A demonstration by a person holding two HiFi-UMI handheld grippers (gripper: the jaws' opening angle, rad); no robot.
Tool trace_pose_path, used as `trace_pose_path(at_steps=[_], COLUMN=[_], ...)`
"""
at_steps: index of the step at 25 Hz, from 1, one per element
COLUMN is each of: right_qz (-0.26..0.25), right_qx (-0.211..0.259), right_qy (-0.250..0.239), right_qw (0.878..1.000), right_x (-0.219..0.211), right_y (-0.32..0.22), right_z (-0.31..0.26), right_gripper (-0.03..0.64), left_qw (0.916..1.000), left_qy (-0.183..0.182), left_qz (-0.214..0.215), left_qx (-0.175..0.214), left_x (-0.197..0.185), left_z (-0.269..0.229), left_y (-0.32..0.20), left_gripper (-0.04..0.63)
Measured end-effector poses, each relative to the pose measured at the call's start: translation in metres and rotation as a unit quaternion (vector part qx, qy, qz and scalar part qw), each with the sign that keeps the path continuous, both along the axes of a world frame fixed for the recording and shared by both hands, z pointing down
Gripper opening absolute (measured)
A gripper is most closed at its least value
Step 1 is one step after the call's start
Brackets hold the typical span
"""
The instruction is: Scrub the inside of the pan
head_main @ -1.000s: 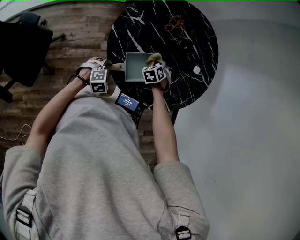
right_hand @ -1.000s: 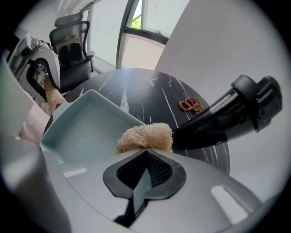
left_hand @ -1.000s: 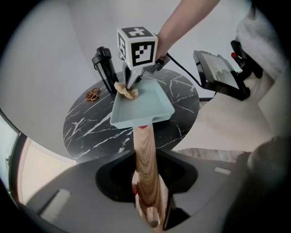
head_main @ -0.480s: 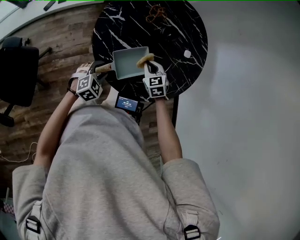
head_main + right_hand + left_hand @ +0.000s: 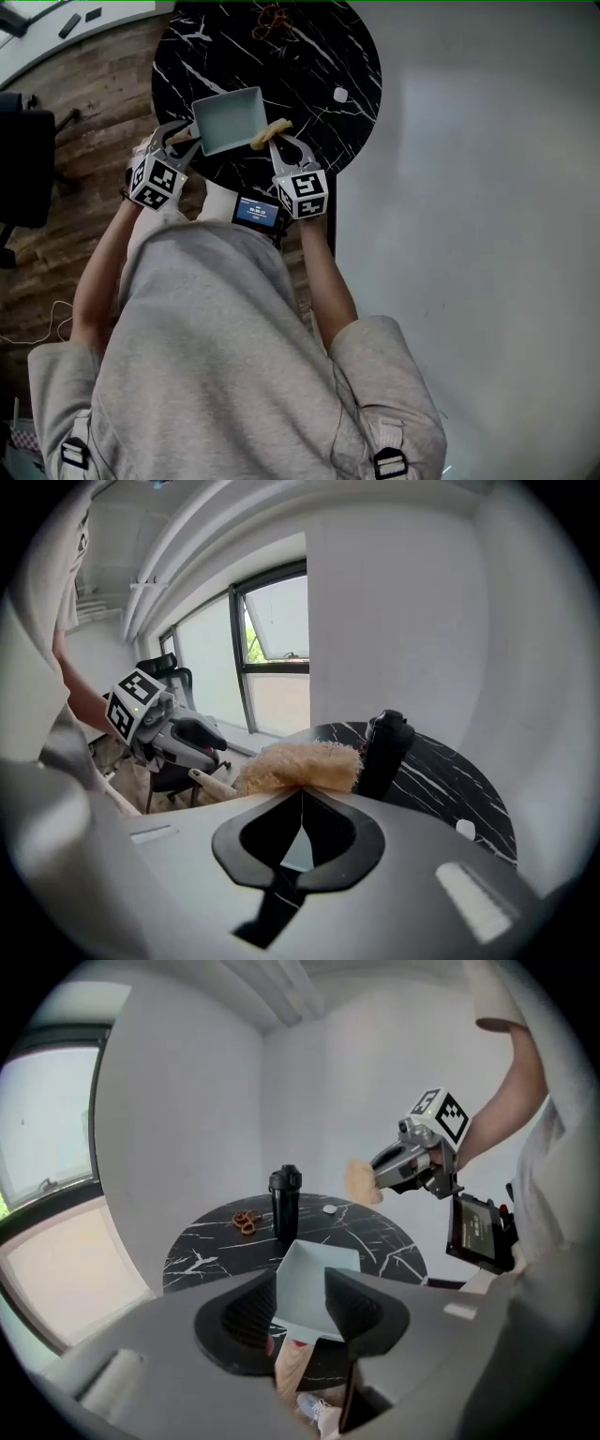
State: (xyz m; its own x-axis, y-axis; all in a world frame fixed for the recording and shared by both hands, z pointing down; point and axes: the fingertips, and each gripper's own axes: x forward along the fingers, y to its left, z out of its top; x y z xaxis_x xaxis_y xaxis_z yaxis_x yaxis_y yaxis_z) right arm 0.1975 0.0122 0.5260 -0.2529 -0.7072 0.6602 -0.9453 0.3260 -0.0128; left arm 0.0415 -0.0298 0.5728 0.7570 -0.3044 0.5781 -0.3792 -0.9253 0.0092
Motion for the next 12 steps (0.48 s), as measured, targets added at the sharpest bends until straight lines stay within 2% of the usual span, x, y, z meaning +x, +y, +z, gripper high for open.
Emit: trace_pose_path(at_steps=[3, 6, 12], right_qz=[-0.017, -0.049, -0.116], right_qx=[0.025, 0.048, 0.081], right_qy=[-0.027, -0.051, -0.086], right_qw=[0.999, 0.996, 0.986], right_x=[-0.001, -0.004, -0.011], right_y=[0.004, 0.011, 0.037], right_z=[-0.015, -0.026, -0.040], right_gripper=[0.017, 0.017, 0.017], left_qw=[0.9993, 0.9945, 0.9727], left_qy=[0.018, 0.041, 0.066], left_qz=[-0.033, -0.096, -0.221], left_qx=[0.009, 0.013, 0.026], left_x=[0.005, 0.005, -0.011], left_z=[-0.024, -0.051, -0.084], left_y=[0.012, 0.029, 0.087], left_gripper=[0.152, 0.140, 0.119])
